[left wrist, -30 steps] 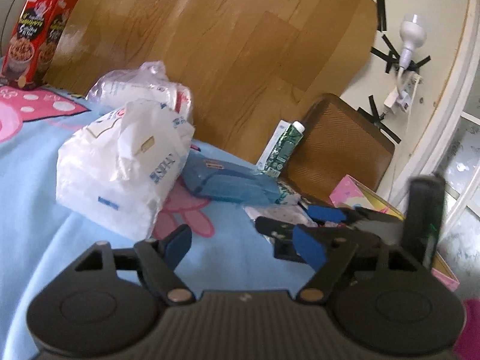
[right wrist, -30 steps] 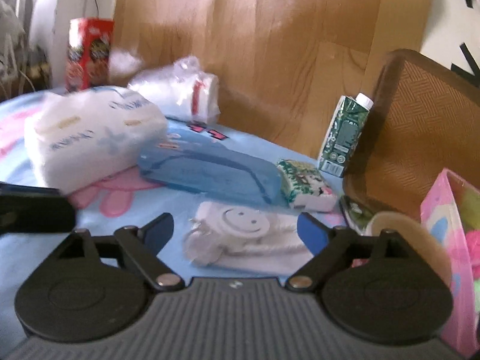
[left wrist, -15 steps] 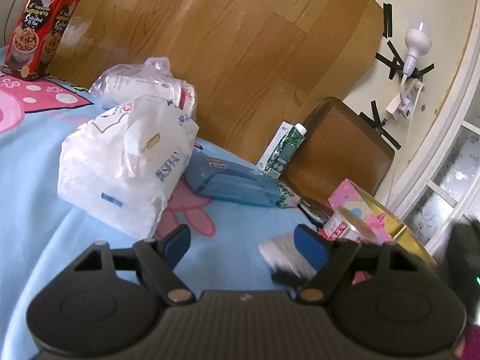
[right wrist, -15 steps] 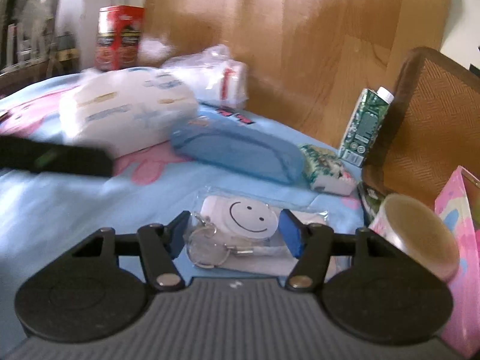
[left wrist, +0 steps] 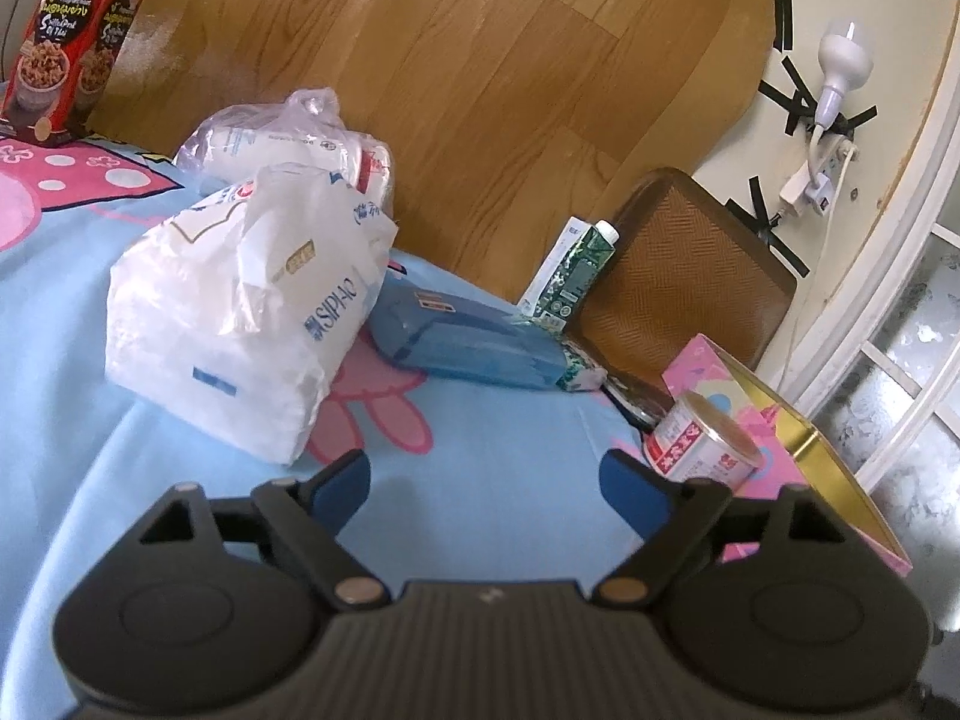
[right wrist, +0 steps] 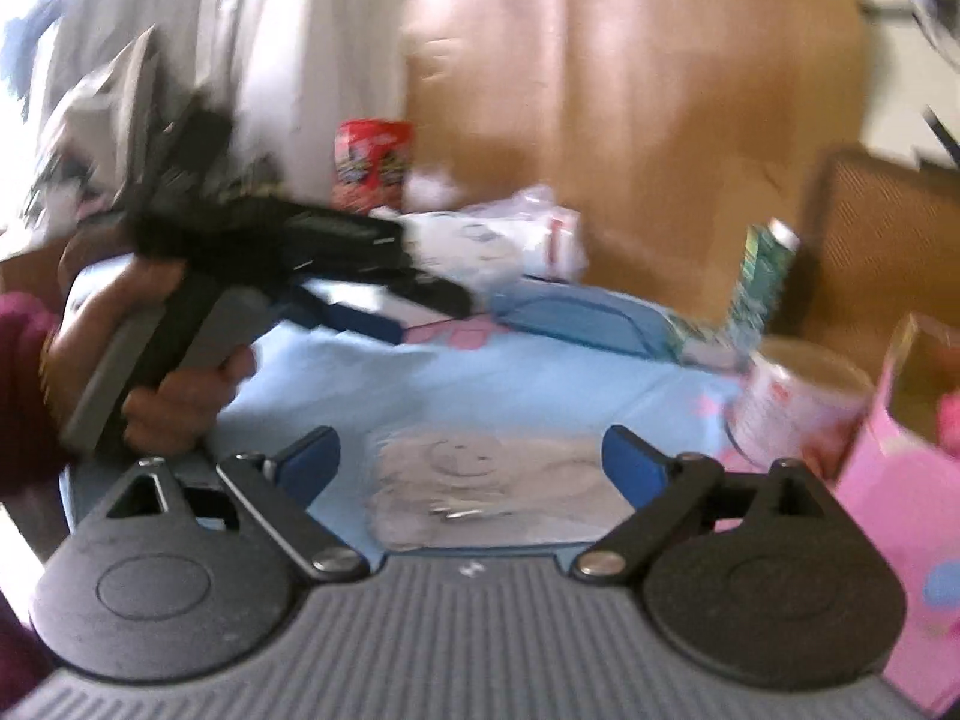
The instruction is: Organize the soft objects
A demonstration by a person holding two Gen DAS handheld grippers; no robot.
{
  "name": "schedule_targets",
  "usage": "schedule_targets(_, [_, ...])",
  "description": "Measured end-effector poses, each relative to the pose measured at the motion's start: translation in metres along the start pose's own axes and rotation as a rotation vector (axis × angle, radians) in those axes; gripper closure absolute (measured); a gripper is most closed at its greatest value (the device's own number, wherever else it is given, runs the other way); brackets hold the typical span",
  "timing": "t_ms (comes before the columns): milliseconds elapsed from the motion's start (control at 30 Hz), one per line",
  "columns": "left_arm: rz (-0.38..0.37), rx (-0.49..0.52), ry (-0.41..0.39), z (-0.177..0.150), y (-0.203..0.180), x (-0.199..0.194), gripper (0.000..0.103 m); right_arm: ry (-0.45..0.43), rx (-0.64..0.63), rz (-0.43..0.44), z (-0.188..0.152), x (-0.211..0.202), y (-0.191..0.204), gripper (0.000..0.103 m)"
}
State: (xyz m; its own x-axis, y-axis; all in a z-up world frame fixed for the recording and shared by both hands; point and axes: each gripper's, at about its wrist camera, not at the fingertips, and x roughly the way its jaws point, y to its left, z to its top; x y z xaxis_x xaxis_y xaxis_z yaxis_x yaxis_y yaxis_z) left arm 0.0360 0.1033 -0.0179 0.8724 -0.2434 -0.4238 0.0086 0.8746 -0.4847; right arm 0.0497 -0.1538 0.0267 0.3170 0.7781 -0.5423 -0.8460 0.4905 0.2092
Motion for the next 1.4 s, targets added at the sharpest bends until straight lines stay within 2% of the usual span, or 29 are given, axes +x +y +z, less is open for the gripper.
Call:
schedule_targets(67, [0.004,0.001,0.000,0.0002,0.0002,0.0003,0.016,0.001,0.089,0.006,0.0013,0.0013,-0.0111,0.007])
schedule_targets(167, [0.004,-0.002,-0.001,0.0011,0.0017,0.0005,0.013,-0.004,0.138,0.008,0.0004,0.0006,-0.0141,0.007])
schedule_targets(1400, [-0.054,0.018,0.038,0.0028,0.0018,0.0038,0.013,0.000,0.139,-0.013,-0.0014,0.0005,-0.0096,0.007])
